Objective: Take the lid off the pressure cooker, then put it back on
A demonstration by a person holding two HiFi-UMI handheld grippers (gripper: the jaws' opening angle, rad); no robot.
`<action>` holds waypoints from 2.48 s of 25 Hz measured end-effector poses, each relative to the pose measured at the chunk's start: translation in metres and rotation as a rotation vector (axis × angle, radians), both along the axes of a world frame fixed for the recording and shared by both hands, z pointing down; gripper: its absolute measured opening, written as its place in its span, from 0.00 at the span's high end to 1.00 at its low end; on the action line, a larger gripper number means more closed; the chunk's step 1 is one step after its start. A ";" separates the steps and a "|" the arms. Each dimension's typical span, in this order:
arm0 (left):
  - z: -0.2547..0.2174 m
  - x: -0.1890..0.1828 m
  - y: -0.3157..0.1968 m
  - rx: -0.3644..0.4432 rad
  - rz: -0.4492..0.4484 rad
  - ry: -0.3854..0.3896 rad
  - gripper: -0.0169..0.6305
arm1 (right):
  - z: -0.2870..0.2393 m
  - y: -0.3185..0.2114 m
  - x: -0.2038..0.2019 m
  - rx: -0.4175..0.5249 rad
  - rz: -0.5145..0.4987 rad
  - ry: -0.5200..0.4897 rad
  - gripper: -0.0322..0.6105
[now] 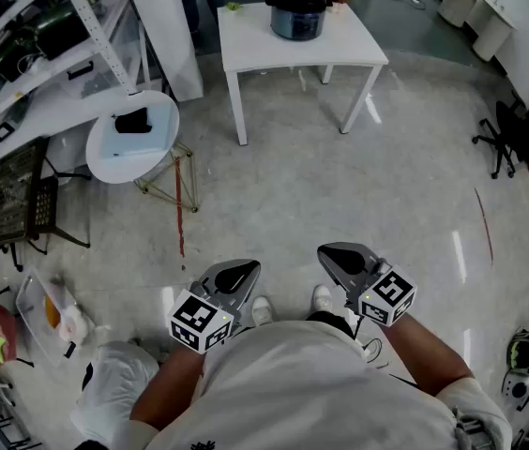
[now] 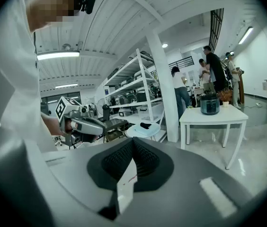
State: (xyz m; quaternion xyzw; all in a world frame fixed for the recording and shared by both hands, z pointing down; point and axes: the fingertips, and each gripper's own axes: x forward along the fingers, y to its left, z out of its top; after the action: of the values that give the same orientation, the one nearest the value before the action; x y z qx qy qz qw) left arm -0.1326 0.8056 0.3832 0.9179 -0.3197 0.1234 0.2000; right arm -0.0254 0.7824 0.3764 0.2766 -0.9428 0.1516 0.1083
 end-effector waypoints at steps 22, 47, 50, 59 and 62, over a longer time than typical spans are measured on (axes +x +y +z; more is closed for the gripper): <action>-0.005 -0.043 -0.081 0.082 -0.009 0.046 0.79 | 0.012 -0.055 -0.038 -0.032 -0.024 0.001 0.94; -0.052 0.079 -0.409 0.174 0.079 0.000 0.61 | 0.022 -0.313 0.069 -0.038 0.022 -0.080 0.93; -0.053 0.083 -0.439 0.194 0.111 -0.001 0.61 | 0.029 -0.333 0.071 -0.044 0.037 -0.082 0.93; -0.066 0.075 -0.574 0.262 0.199 0.021 0.61 | 0.035 -0.417 0.067 -0.059 0.126 -0.047 0.93; -0.075 0.073 -0.628 0.280 0.234 0.022 0.61 | 0.029 -0.458 0.063 -0.055 0.171 -0.045 0.93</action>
State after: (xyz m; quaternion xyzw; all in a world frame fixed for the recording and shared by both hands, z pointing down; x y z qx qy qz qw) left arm -0.0592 0.1779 0.3080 0.9690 -0.2227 0.0900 0.0578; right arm 0.0374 0.3245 0.4049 0.3494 -0.9135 0.1921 0.0811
